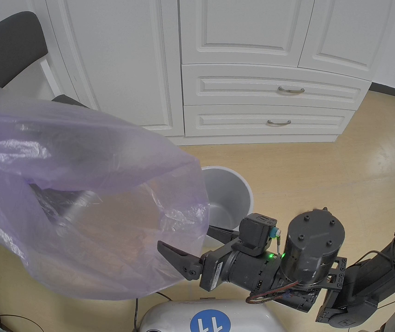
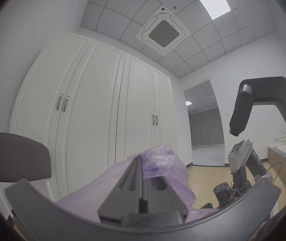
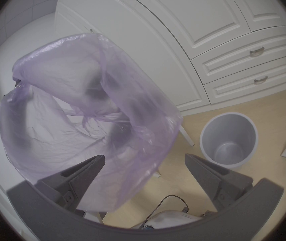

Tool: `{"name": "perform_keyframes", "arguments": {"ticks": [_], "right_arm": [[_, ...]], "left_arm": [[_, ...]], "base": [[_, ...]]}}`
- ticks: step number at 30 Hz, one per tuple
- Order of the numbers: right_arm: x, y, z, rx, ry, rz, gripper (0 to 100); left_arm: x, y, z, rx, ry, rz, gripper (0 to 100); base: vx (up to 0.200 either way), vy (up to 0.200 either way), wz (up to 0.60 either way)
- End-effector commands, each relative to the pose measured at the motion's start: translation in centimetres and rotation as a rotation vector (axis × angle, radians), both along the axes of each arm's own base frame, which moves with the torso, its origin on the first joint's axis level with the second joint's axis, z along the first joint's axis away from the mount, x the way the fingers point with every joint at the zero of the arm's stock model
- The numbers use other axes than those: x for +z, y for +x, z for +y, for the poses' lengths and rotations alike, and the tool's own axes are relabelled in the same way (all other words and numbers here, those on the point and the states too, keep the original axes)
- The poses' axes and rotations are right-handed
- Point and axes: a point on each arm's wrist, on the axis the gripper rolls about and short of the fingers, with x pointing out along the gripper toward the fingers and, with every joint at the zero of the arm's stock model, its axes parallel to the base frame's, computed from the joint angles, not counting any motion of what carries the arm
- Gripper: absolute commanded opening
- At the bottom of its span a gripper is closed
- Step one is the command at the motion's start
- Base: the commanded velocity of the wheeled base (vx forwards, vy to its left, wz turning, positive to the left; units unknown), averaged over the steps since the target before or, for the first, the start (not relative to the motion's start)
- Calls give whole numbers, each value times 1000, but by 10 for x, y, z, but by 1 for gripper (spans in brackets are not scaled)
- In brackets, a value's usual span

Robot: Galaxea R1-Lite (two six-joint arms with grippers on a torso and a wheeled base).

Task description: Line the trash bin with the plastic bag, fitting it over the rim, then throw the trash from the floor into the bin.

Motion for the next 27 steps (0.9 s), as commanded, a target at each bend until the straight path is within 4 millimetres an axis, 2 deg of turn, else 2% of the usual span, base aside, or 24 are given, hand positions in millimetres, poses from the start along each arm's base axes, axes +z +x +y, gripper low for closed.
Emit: {"name": "perform_keyframes", "arguments": {"ticks": [1,14,15,25,27], "right_arm": [[-3,-2,-5,8,-7,-18,100],[-9,-1,-4,8,-23,-11,100],[-9,-1,-5,8,-24,-11,0],[-7,0,-7,-1,-19,-16,0],[5,9,-20,-55,-37,-96,0]], "left_arm": [[-3,1,-1,-4,9,9,0],[-3,1,-1,-4,8,7,0],[-3,1,-1,-4,8,7,0],[-4,2,-1,-5,12,18,0],[-7,4,-4,-10,21,35,0]], "base": [[0,0,0],[0,0,0],[0,0,0],[0,0,0],[0,0,0]]}}
